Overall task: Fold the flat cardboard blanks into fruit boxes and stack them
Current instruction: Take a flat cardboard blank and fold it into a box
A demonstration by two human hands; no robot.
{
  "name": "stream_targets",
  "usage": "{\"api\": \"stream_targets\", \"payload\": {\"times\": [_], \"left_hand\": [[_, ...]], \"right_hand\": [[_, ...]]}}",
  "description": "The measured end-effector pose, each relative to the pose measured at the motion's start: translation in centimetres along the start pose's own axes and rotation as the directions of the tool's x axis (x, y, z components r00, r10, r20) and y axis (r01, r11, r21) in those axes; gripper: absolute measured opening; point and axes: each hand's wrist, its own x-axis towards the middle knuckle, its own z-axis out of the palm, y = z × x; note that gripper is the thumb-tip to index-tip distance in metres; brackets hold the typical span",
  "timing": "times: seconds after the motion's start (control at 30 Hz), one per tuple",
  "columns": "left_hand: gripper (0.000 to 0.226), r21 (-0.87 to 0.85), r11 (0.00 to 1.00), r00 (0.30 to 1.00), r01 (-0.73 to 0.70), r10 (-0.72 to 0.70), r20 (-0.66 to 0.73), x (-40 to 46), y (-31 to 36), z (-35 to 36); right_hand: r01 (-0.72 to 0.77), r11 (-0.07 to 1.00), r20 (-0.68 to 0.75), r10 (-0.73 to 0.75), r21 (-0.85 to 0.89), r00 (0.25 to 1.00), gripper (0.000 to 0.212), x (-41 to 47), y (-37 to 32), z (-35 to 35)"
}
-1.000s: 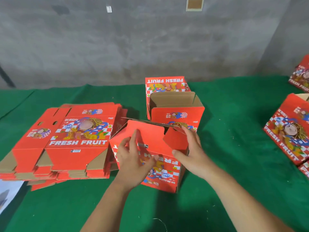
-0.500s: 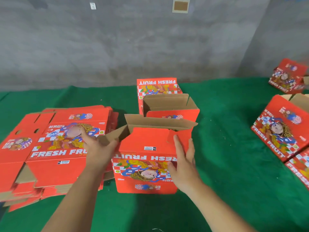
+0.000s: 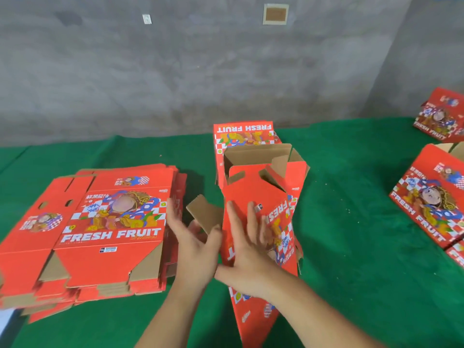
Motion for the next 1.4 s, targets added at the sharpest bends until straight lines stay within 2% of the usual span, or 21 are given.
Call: {"api": "stream_targets", "payload": {"times": [0.1, 0.17, 0.23, 0.3, 0.33, 0.4, 0.47, 0.53, 0.57, 0.63, 0.7, 0.77, 0.8, 0.9, 0.97, 1.03, 1.1, 1.17, 1.23, 1.27, 1.4], "left_hand": [[0.054, 0.084, 0.995, 0.976, -0.047, 0.028, 0.218, 0.1, 1.9, 0.1], [0.036, 0.125, 0.987, 0.948, -0.098, 0.054, 0.314, -0.1, 3.0, 0.5], [0.034, 0.03, 0.996, 0.913, -0.089, 0.069, 0.403, -0.6, 3.8, 1.1], [0.049, -0.104, 0.994, 0.862, -0.022, 0.072, 0.502, -0.9, 4.1, 1.6], [0.059, -0.113, 0.994, 0.852, 0.006, 0.055, 0.521, -1.0, 3.8, 1.8], [0.057, -0.039, 0.998, 0.877, 0.057, -0.032, 0.479, -0.7, 3.3, 2.1], [0.039, 0.06, 0.99, 0.934, 0.129, -0.142, 0.328, -0.3, 2.5, 1.9], [0.035, 0.136, 0.972, 0.957, 0.19, -0.215, 0.195, 0.6, 1.4, 1.2], [0.044, 0.181, 0.962, 0.962, 0.205, -0.232, 0.142, 1.4, 0.8, 0.6], [0.075, 0.241, 0.94, 0.965, 0.242, -0.259, 0.041, 3.1, -0.2, -0.9], [0.098, 0.096, 0.937, 0.942, 0.336, -0.333, -0.052, 4.6, -0.9, -2.9], [0.091, -0.197, 0.868, 0.881, 0.455, -0.472, -0.043, 5.9, -1.8, -5.0], [0.082, -0.254, 0.831, 0.858, 0.495, -0.513, -0.005, 6.0, -2.0, -5.8], [0.071, -0.013, 0.863, 0.863, 0.505, -0.504, 0.041, 5.9, -2.0, -7.3], [0.061, 0.093, 0.902, 0.905, 0.421, -0.409, -0.119, 6.3, -2.6, -7.6], [0.052, 0.04, 0.926, 0.896, 0.376, -0.352, -0.27, 6.7, -2.7, -7.9], [0.063, -0.031, 0.914, 0.892, 0.404, -0.401, -0.21, 7.1, -3.2, -8.6], [0.076, -0.086, 0.851, 0.853, 0.518, -0.521, -0.021, 7.3, -4.2, -9.4], [0.099, -0.02, 0.794, 0.789, 0.608, -0.601, 0.13, 7.7, -4.7, -10.3], [0.102, 0.01, 0.794, 0.78, 0.608, -0.6, 0.177, 7.9, -4.7, -10.3], [0.072, 0.004, 0.823, 0.806, 0.568, -0.557, 0.197, 6.4, -3.8, -8.5]], "right_hand": [[0.039, 0.998, 0.008, -0.04, 0.041, 0.999, 0.124, -0.7, -0.8, -1.1], [0.076, 0.995, -0.067, -0.071, 0.066, 0.995, 0.12, -1.0, -1.1, -1.5], [0.161, 0.982, -0.177, -0.142, 0.102, 0.974, 0.111, -1.3, -1.3, -1.5], [0.256, 0.954, -0.316, -0.198, 0.155, 0.928, 0.097, -1.4, -1.1, -2.0], [0.282, 0.943, -0.385, -0.199, 0.175, 0.901, 0.091, -1.5, -0.7, -2.6], [0.311, 0.937, -0.482, -0.2, 0.162, 0.853, 0.074, -1.6, 0.4, -4.5], [0.294, 0.956, -0.554, -0.238, 0.012, 0.798, 0.048, -1.8, 1.5, -6.6], [0.239, 0.968, -0.626, -0.231, -0.073, 0.745, 0.031, -2.0, 2.6, -8.5], [0.221, 0.975, -0.665, -0.189, -0.038, 0.723, 0.028, -2.1, 2.9, -9.2], [0.242, 0.964, -0.718, -0.092, 0.11, 0.69, 0.019, -2.0, 3.4, -10.0], [0.248, 0.953, -0.735, -0.044, 0.172, 0.677, 0.017, -1.8, 3.9, -10.2], [0.235, 0.956, -0.741, -0.028, 0.176, 0.671, 0.012, -1.5, 4.6, -10.2], [0.226, 0.958, -0.746, -0.021, 0.174, 0.666, 0.015, -1.3, 5.1, -10.1], [0.191, 0.963, -0.738, 0.011, 0.189, 0.675, 0.021, -0.8, 6.2, -9.8], [0.174, 0.966, -0.746, 0.028, 0.192, 0.665, 0.018, -0.6, 6.7, -9.7], [0.168, 0.973, -0.778, 0.021, 0.161, 0.628, 0.018, -0.6, 7.3, -10.3], [0.167, 0.98, -0.804, -0.011, 0.11, 0.594, 0.017, -0.7, 8.4, -10.8], [0.152, 0.984, -0.802, -0.02, 0.089, 0.598, 0.017, -0.8, 9.5, -11.3], [0.103, 0.989, -0.743, 0.008, 0.103, 0.669, 0.02, -0.5, 10.3, -11.2], [0.073, 0.991, -0.71, 0.031, 0.115, 0.703, 0.021, -0.3, 10.8, -11.3], [-0.056, 0.965, -0.585, 0.201, 0.257, 0.786, 0.029, 0.6, 11.4, -9.7]]}}
